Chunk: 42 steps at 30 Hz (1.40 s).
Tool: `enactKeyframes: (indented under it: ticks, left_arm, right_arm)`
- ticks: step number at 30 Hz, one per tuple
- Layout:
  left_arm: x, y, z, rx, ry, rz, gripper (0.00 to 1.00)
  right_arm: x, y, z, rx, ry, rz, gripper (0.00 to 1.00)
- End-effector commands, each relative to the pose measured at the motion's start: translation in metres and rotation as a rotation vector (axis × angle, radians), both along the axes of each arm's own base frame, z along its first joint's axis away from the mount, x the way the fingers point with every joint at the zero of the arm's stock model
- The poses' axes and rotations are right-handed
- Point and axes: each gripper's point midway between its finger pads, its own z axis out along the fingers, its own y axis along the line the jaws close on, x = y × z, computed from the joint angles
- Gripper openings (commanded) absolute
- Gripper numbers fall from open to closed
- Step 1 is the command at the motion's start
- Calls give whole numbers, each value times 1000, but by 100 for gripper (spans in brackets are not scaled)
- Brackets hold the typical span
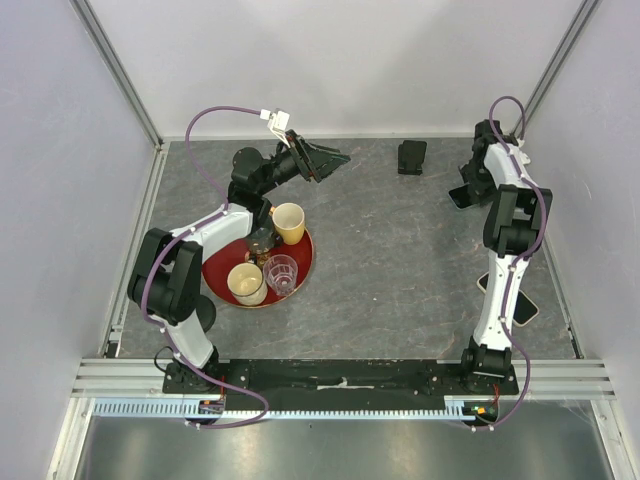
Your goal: Place the phone on the phone stand
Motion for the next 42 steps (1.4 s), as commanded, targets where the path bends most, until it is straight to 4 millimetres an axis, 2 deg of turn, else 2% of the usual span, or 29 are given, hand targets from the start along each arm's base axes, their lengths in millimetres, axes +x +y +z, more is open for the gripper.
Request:
enactKeyframes:
  ticks: [1,5,9,11,12,14,15,17,18,20,22,23,28,29,30,33,34,35,37,39,40,41,42]
  left_arm:
    - [-4,-1,23,-37,-54,-32,75]
    - [-5,-1,24,-37,-54,-32,74]
    - [-2,-1,21,-33,-43,-26,74]
    - [-1,-1,21,-28,-43,-24,74]
    - [-1,-1,21,-26,-46,-23,74]
    - [-1,-1,21,-21,-52,-19,73]
    - [0,-1,20,-18,-50,-17,73]
    - [2,-2,19,-6,-51,-13,73]
    - [3,-2,17,0,-47,-10,73]
    - [5,-3,13,10,-36,-7,73]
    - [6,-3,12,12,-35,-7,73]
    - [7,-3,12,12,-36,-6,73]
    - [9,-4,9,24,-32,-4,73]
    - [9,-4,8,26,-31,-3,73]
    - [9,-4,9,27,-32,-3,73]
    - [11,-4,8,31,-33,0,73]
    - [11,-4,8,32,-34,-1,73]
    - [11,-5,6,34,-32,-1,73]
    - [12,-5,6,35,-30,-2,73]
    - [13,-5,4,39,-22,-3,74]
    - [15,-6,3,40,-16,-3,73]
    - [16,-7,3,41,-6,-1,73]
    - [21,-8,-9,62,50,3,72]
  right_arm:
    - [-1,5,-10,-14,40,6,98]
    - [-1,9,-16,-16,51,6,96]
    - [7,17,-23,-6,47,45,68]
    - [9,22,-26,-4,50,59,59]
    - [11,25,-26,-5,46,69,47]
    - [12,26,-22,-20,42,80,33]
    - [12,25,-18,-28,37,78,20]
    - [11,26,-16,-26,31,101,9]
    - [12,27,-13,-26,9,110,0]
    - [17,28,-8,-27,-33,120,0]
    - [14,28,2,-40,-50,145,0]
    - [19,27,8,-57,-81,167,0]
    - [6,11,33,-194,-88,178,0]
    - [14,12,39,-206,-134,212,0]
    - [7,16,41,-200,-152,240,0]
    - [17,35,62,-169,-322,354,0]
    - [26,38,74,-172,-401,375,0]
    - [22,47,80,-163,-421,442,0]
    - [25,52,93,-193,-474,481,0]
    - [20,54,102,-227,-485,509,0]
    - [24,56,113,-243,-530,525,0]
    - [19,61,119,-250,-563,543,0]
    - [19,67,126,-252,-593,581,0]
